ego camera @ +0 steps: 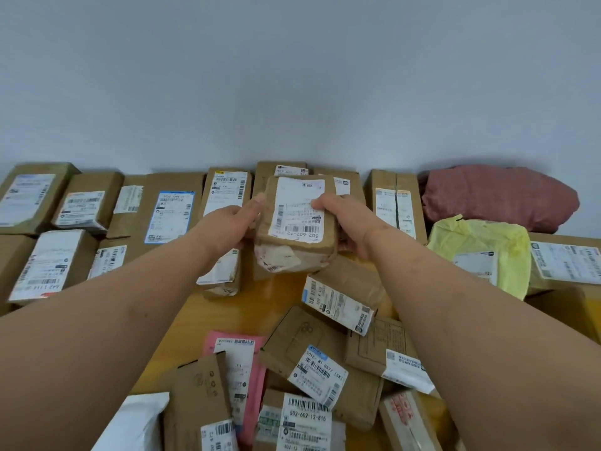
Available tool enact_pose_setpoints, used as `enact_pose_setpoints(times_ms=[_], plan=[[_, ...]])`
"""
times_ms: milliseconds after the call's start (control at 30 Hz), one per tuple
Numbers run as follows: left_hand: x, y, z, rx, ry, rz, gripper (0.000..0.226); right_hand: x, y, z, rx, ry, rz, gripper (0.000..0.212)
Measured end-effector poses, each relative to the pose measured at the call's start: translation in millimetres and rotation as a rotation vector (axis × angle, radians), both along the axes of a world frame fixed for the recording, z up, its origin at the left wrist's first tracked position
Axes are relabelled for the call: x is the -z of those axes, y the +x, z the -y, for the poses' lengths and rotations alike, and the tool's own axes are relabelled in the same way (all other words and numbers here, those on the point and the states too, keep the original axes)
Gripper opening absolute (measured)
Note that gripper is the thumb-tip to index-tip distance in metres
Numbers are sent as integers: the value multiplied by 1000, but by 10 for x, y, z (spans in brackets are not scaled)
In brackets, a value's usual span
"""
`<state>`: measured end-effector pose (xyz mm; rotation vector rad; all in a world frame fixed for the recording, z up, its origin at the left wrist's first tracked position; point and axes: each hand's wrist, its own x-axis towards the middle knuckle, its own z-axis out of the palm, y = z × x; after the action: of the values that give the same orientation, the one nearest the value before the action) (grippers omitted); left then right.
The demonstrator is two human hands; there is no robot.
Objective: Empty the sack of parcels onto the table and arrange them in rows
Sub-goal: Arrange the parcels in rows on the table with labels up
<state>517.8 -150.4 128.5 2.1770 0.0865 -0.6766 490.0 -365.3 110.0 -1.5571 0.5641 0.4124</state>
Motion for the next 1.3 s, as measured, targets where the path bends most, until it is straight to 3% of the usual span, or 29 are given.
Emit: enact_pose_setpoints(times_ms=[67, 133, 233, 367, 500, 600, 733, 900, 1033, 1200, 1300], plan=[[-12, -28, -130, -26, 73, 53, 60, -80, -95, -59, -82, -25, -56, 30], [-29, -51, -250, -64, 151, 123, 43, -147, -181, -143, -173, -74, -113, 22], [-60, -80, -428, -131, 214, 197, 29, -133, -232, -316, -312, -224, -180, 38], [-28, -143, -691, -148, 261, 180, 21, -83, -241, -531, -346, -375, -180, 55], [9, -264, -803, 1, 295, 155, 39, 7, -232, -707, -360, -532, -90, 47], [64, -334, -829, 127, 305, 141, 54, 81, -239, -794, -440, -788, -35, 22], [141, -396, -784, 295, 350, 200, 71, 149, -303, -790, -434, -966, -22, 9], [222, -430, -568, 570, 500, 316, 82, 75, -457, -636, -235, -1114, 16, 17], [321, -455, -341, 737, 542, 335, 79, 96, -602, -388, -199, -1183, -81, 48], [414, -472, -159, 857, 630, 298, 61, 306, -798, -143, -356, -1126, -282, 89], [434, -469, -119, 843, 659, 302, 60, 413, -886, -54, -438, -1169, -281, 87]])
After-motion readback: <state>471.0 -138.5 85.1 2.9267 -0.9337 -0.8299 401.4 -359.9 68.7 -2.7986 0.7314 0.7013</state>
